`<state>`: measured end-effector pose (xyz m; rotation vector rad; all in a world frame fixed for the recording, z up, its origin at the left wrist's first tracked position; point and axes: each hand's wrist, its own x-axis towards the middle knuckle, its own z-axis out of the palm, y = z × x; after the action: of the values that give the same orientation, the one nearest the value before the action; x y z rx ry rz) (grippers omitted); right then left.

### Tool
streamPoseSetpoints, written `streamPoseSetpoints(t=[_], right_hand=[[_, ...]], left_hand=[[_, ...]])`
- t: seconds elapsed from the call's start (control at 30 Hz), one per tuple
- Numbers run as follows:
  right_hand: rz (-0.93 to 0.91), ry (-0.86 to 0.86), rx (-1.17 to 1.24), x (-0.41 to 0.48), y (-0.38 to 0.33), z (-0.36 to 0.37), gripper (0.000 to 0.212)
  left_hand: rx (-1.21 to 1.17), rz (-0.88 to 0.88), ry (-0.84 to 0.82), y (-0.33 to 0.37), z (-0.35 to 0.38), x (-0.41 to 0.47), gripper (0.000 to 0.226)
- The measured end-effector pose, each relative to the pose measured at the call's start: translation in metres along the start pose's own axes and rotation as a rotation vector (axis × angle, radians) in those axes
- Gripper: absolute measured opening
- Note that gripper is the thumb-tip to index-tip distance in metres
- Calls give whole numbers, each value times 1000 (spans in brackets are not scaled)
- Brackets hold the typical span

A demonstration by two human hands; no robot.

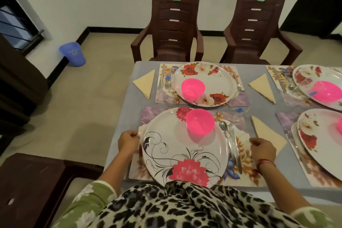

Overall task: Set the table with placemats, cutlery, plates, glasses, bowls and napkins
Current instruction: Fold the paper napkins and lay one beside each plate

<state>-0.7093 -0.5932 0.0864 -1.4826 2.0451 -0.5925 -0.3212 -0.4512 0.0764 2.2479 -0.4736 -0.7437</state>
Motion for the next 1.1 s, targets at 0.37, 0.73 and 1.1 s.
streamPoseSetpoints(t=[0.37,0.73,1.1], right_hand=[[-34,-71,36,-12,-14,8,31],[-111,-197,144,-15,-39,-1,21],[-101,-216,61,-79,-29,27,21]], left_hand=[[5,22,88,-15,-17,5,19],[-5,157,48,-22,-26,-15,13],[-81,228,-206,-38,-28,-19,23]])
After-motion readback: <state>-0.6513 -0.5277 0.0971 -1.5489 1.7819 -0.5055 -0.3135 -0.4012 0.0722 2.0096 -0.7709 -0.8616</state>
